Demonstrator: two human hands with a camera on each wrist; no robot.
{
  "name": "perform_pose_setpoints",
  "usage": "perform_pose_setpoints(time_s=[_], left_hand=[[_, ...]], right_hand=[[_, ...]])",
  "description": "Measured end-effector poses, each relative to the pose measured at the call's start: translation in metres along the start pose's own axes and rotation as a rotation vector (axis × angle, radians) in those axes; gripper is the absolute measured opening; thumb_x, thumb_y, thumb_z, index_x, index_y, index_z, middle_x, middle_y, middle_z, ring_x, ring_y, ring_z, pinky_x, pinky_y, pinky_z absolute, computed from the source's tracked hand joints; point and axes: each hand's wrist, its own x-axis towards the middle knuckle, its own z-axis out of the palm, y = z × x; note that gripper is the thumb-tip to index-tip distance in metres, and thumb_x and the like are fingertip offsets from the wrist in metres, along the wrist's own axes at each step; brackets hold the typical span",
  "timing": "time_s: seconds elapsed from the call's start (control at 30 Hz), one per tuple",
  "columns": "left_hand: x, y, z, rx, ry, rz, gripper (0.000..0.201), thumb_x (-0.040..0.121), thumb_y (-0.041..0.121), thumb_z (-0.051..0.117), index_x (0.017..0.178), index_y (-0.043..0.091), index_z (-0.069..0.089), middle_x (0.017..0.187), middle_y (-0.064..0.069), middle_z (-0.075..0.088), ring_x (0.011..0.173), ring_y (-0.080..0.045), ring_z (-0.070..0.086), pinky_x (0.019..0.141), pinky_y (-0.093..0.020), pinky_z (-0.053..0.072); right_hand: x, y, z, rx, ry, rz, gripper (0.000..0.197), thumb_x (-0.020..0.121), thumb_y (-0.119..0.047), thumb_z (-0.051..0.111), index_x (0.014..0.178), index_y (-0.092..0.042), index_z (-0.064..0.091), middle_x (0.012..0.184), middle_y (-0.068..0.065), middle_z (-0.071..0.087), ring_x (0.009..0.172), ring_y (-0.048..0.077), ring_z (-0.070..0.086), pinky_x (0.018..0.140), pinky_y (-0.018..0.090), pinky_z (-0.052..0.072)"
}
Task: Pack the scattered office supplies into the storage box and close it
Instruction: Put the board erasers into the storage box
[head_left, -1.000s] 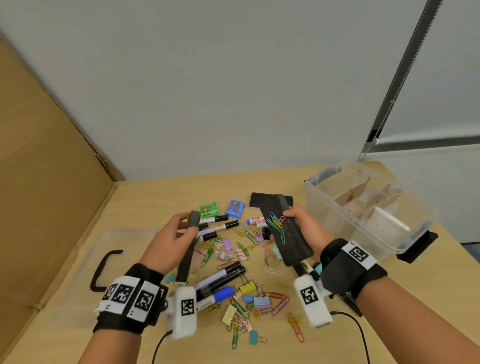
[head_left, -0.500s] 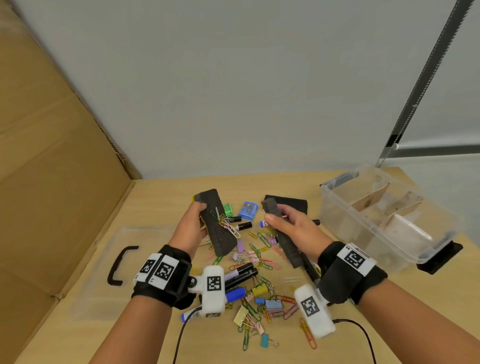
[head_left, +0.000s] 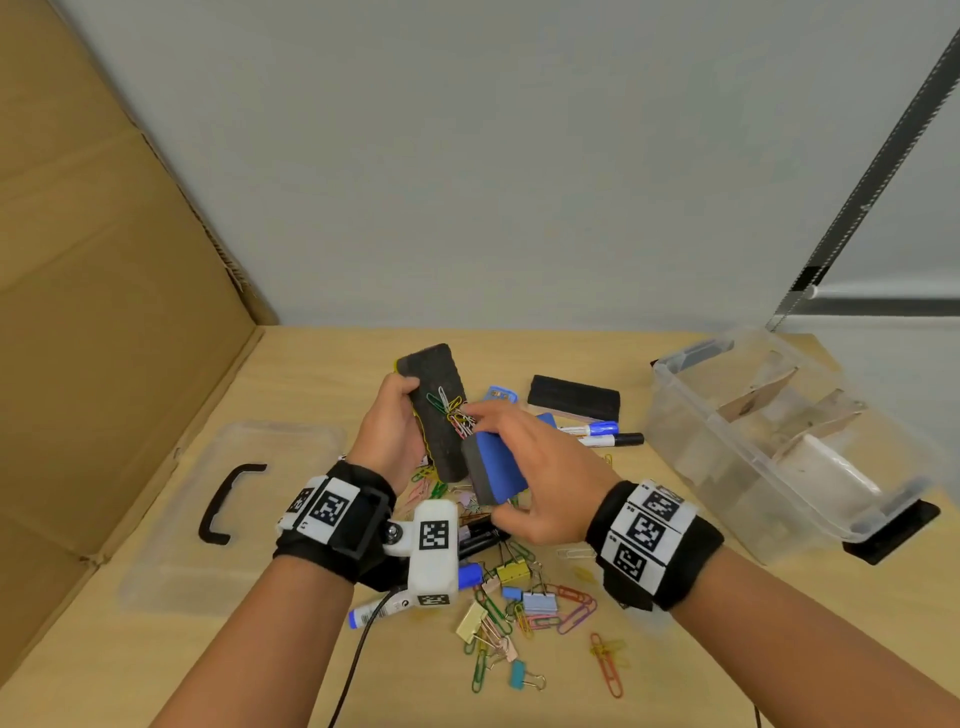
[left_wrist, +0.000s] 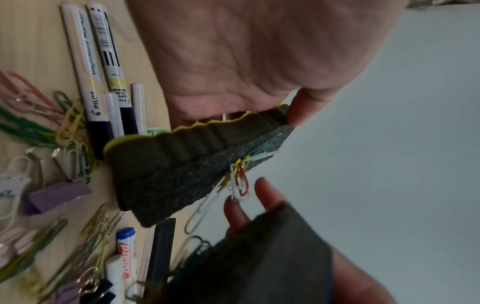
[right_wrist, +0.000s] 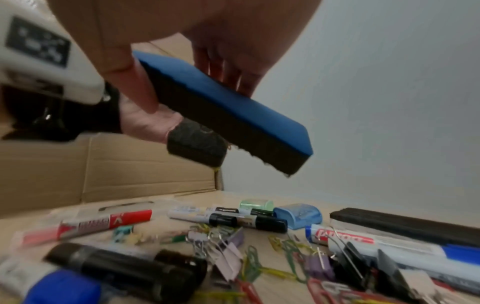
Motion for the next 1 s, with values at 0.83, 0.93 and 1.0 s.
perform_pose_setpoints(time_s=[0.83, 0.93, 1.0], left_hand=[[0.002, -0.013, -0.005, -0.062, -0.041, 0.067, 0.045, 0.098, 0.022, 0.027, 0.140, 0.025, 0.042, 0.122, -0.011, 0.054, 0.102, -0.029, 0.051, 0.078, -0.038, 0.051], [-0.001, -0.013, -0.005, -0.041, -0.022, 0.069, 0.042, 0.098, 0.024, 0.031, 0.138, 0.026, 0.045, 0.123, -0.013, 0.054, 0.106, -0.029, 0.051, 0.092, -0.043, 0.044], [-0.002, -0.012, -0.003, -0.062, -0.027, 0.061, 0.042, 0.098, 0.024, 0.030, 0.138, 0.025, 0.045, 0.124, -0.013, 0.054, 0.106, -0.028, 0.050, 0.092, -0.043, 0.044]], right_hand=[[-0.011, 0.010, 0.026, -0.248, -0.217, -0.084, 0.057, 0.071, -0.036, 0.063, 0.117, -0.006, 0.048, 0.141, 0.012, 0.042, 0.118, 0.028, 0.052, 0.093, 0.034, 0.047], [-0.013, 0.010, 0.026, -0.237, -0.204, -0.063, 0.059, 0.071, -0.037, 0.062, 0.119, -0.007, 0.047, 0.140, 0.010, 0.042, 0.113, 0.029, 0.054, 0.092, 0.041, 0.047], [-0.009, 0.005, 0.022, -0.237, -0.156, -0.081, 0.055, 0.070, -0.035, 0.062, 0.115, -0.006, 0.048, 0.146, 0.012, 0.037, 0.121, 0.028, 0.051, 0.095, 0.038, 0.046]])
